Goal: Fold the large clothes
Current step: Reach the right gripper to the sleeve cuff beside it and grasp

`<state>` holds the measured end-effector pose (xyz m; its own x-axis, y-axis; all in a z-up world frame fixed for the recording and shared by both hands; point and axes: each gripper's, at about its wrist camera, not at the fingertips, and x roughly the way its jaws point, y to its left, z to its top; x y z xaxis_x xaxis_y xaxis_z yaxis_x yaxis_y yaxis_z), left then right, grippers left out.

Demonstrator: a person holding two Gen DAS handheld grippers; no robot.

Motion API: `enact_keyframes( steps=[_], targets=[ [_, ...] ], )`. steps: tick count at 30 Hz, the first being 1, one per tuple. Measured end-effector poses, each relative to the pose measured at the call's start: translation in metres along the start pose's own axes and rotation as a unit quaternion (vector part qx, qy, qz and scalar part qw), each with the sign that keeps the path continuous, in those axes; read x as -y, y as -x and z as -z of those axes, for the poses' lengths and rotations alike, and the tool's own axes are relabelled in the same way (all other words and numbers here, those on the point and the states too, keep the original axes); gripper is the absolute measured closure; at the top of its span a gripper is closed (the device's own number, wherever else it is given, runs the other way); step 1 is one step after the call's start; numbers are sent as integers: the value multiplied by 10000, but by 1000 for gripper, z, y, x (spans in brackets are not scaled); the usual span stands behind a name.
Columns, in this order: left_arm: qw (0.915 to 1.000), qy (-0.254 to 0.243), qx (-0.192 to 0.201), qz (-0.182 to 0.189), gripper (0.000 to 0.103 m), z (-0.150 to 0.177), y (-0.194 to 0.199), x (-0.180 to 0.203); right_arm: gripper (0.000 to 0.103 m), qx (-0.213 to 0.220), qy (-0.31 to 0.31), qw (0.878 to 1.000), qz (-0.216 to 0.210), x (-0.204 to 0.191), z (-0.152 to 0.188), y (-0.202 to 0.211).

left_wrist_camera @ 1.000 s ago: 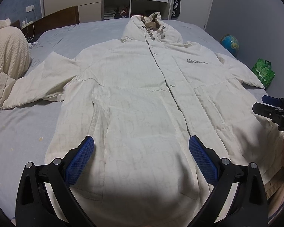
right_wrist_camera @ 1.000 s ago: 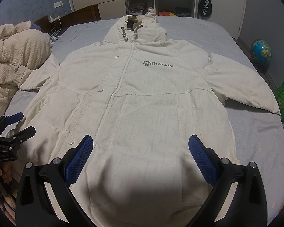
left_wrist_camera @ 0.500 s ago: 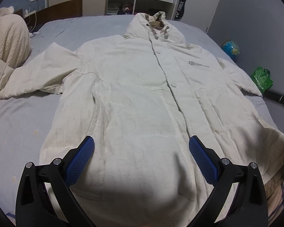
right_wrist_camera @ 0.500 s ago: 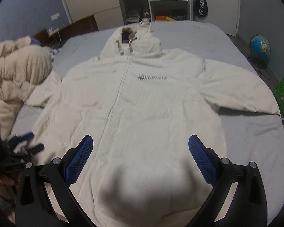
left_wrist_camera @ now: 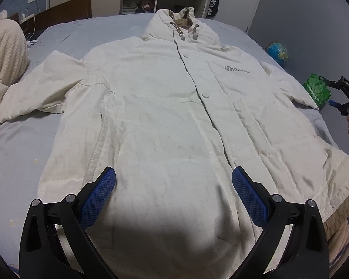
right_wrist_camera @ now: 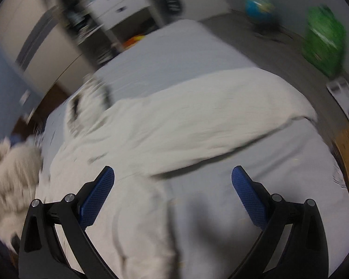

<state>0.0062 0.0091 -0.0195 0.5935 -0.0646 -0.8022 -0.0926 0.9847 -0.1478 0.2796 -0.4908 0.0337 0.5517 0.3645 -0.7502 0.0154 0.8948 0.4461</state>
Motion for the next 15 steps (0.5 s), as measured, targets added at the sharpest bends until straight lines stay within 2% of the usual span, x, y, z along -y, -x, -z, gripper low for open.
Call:
enact_keyframes(
  steps=[2, 6, 11, 15],
  targets=[
    [10000, -45, -40, -34, 7, 0, -3, 1, 6, 59, -418, 9991, -9, 33, -10, -4],
    [9996, -173, -133, -152, 7, 1, -10, 5, 7, 179, -1209, 9921, -283, 85, -27, -13],
    [9989, -248, -252, -297, 7, 2, -18, 5, 7, 327, -2194, 9731, -625, 140, -35, -27],
    [9984, -271, -337, -366, 7, 3, -24, 4, 21, 285, -2534, 9648, -646, 161, -39, -45]
  ],
)
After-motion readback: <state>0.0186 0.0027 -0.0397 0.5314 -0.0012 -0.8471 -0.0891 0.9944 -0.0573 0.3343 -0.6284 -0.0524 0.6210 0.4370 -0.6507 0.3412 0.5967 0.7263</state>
